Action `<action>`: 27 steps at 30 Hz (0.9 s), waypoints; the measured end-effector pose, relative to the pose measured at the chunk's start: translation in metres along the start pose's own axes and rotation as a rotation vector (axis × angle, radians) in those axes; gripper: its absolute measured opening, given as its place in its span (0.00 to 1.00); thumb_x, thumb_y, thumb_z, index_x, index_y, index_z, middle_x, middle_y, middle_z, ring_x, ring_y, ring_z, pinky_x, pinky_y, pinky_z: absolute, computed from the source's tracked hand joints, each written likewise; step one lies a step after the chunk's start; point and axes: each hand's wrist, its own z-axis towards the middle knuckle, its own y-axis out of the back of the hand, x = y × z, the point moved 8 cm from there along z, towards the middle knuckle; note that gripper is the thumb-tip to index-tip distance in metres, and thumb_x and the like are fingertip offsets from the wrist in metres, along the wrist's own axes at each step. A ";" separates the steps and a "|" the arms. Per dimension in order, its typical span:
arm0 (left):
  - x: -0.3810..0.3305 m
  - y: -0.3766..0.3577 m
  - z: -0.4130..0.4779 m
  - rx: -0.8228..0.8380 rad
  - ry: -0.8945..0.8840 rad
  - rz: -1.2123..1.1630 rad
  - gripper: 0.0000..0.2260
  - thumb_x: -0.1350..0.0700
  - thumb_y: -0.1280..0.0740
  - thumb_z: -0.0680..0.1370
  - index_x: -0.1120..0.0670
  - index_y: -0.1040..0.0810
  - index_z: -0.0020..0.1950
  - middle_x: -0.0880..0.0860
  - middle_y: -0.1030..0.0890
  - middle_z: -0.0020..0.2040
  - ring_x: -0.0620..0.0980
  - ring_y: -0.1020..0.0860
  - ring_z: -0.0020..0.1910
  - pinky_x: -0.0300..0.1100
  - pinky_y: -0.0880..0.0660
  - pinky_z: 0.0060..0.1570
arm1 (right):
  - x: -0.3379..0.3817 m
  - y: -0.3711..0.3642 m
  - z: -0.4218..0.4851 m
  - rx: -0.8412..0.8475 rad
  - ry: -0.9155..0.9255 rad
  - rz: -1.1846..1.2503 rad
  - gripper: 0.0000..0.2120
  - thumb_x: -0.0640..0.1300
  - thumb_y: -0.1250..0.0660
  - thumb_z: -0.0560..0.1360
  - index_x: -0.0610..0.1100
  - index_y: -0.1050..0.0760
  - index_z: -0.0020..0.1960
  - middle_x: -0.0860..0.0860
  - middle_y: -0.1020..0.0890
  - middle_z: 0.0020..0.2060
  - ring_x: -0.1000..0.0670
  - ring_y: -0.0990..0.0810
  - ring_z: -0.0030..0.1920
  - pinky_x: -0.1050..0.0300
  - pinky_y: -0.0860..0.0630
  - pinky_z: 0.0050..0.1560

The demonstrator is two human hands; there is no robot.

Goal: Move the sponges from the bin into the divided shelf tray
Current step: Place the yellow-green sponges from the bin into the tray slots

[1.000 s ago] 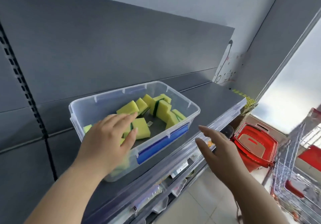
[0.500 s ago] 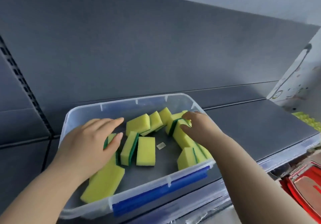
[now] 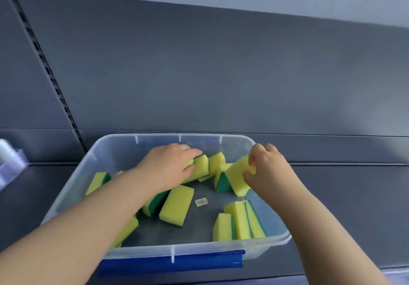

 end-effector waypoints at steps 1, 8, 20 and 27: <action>-0.006 -0.011 0.014 0.064 0.021 -0.036 0.19 0.49 0.42 0.79 0.43 0.35 0.71 0.44 0.30 0.67 0.48 0.30 0.63 0.44 0.29 0.55 | -0.004 0.007 -0.007 -0.020 0.000 0.021 0.09 0.37 0.35 0.70 0.42 0.33 0.47 0.49 0.33 0.43 0.44 0.28 0.39 0.54 0.30 0.38; -0.070 -0.078 0.079 0.336 -0.074 -0.169 0.21 0.51 0.36 0.75 0.51 0.32 0.68 0.53 0.29 0.65 0.54 0.30 0.64 0.47 0.31 0.59 | -0.015 0.002 -0.030 -0.008 0.036 -0.026 0.08 0.41 0.36 0.73 0.43 0.33 0.51 0.51 0.35 0.44 0.47 0.31 0.38 0.57 0.35 0.36; -0.017 -0.014 0.032 -0.002 0.055 -0.316 0.22 0.56 0.43 0.78 0.34 0.33 0.68 0.46 0.36 0.62 0.46 0.28 0.42 0.41 0.29 0.47 | -0.015 -0.008 -0.026 0.019 0.055 0.088 0.14 0.43 0.35 0.73 0.45 0.32 0.57 0.52 0.34 0.47 0.46 0.27 0.41 0.54 0.27 0.42; 0.022 0.002 -0.006 0.010 0.147 -0.364 0.27 0.55 0.27 0.72 0.43 0.30 0.68 0.42 0.42 0.70 0.44 0.32 0.55 0.32 0.38 0.50 | 0.014 -0.021 -0.013 0.061 0.163 0.127 0.20 0.41 0.36 0.73 0.47 0.31 0.65 0.48 0.32 0.57 0.47 0.27 0.42 0.61 0.29 0.46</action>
